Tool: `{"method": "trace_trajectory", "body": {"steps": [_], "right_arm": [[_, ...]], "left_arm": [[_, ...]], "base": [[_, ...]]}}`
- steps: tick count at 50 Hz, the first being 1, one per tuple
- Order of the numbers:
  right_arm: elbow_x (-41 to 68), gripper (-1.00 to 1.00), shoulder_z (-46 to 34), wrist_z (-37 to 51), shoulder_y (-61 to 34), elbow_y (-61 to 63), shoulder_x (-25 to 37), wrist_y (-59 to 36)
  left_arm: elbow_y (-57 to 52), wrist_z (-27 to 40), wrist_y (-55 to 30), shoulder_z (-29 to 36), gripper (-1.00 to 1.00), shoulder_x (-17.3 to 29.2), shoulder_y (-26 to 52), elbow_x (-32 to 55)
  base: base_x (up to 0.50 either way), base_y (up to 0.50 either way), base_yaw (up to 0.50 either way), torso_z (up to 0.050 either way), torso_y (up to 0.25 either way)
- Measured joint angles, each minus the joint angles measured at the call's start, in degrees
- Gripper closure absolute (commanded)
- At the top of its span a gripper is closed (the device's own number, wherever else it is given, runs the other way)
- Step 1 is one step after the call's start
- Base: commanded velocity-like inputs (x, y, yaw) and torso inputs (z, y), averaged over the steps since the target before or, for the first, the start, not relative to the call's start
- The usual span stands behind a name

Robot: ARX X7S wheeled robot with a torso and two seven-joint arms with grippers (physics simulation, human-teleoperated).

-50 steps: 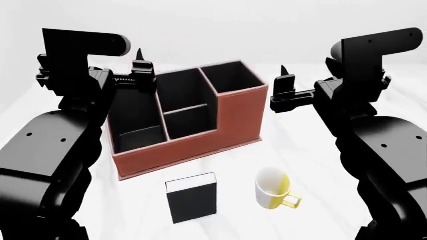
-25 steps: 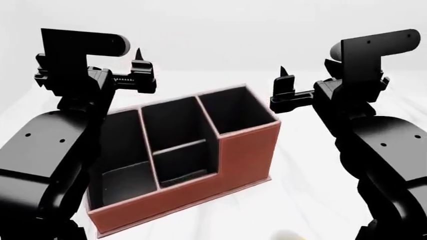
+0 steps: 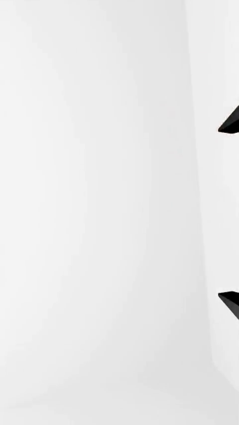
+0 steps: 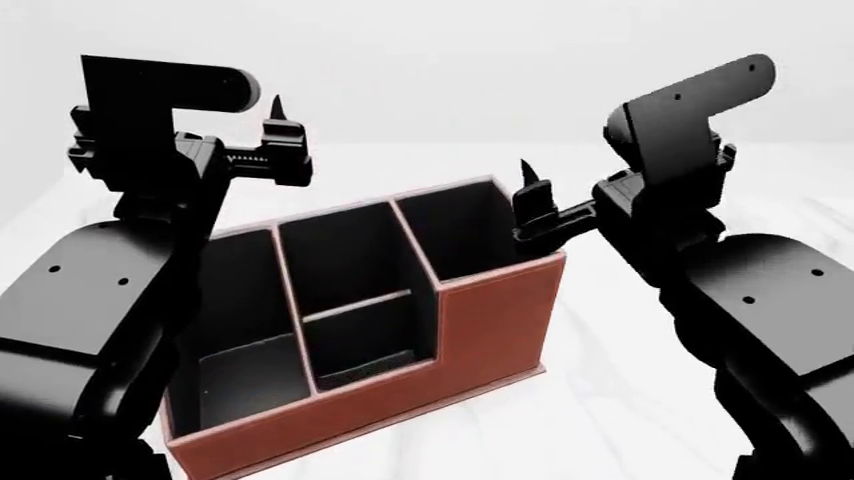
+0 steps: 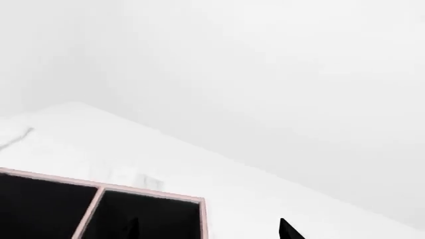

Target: Pick up the book and place it in the right compartment of the caddy.

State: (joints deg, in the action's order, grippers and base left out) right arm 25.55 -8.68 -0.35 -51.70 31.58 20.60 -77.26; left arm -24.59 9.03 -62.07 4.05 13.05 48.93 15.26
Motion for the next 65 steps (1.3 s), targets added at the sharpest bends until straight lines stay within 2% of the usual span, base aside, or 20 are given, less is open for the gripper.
{"method": "trace_trajectory", "body": {"steps": [10, 18, 30, 39, 49, 65], "right_arm": [[12.47, -1.00, -7.41, -15.39, -1.09, 7.64, 8.01, -4.05], [19.87, -1.00, -10.03, -21.52, -2.16, 11.45, 11.02, -7.59], [41.37, -1.00, -14.85, -13.71, -6.28, 11.47, 13.66, -10.70], [51.57, -1.00, -20.30, -7.78, -8.50, 11.04, 14.11, -10.86], [53.88, -1.00, -26.97, -6.41, -10.44, 9.90, 13.31, -10.09], [42.86, -1.00, -42.62, -13.97, -12.95, 4.14, 9.58, -6.07]], "left_arm": [[0.17, 0.16, -0.02, -0.10, -1.00, 0.15, 0.25, 0.27], [0.15, 0.29, -0.14, -0.18, -1.00, 0.31, 0.42, 0.49], [0.28, 0.50, -0.03, -0.06, -1.00, 0.60, 0.44, 0.67], [0.43, 0.68, 0.16, 0.14, -1.00, 0.74, 0.38, 0.77], [0.64, 0.86, 0.44, 0.44, -1.00, 0.87, 0.27, 0.88], [0.79, 1.07, 0.58, 0.71, -1.00, 1.12, 0.34, 1.18]], "base": [[0.00, 0.00, 0.00, 0.000, 0.000], [0.00, 0.00, 0.00, 0.000, 0.000], [0.00, 0.00, 0.00, 0.000, 0.000], [0.00, 0.00, 0.00, 0.000, 0.000], [0.00, 0.00, 0.00, 0.000, 0.000], [0.00, 0.00, 0.00, 0.000, 0.000]]}}
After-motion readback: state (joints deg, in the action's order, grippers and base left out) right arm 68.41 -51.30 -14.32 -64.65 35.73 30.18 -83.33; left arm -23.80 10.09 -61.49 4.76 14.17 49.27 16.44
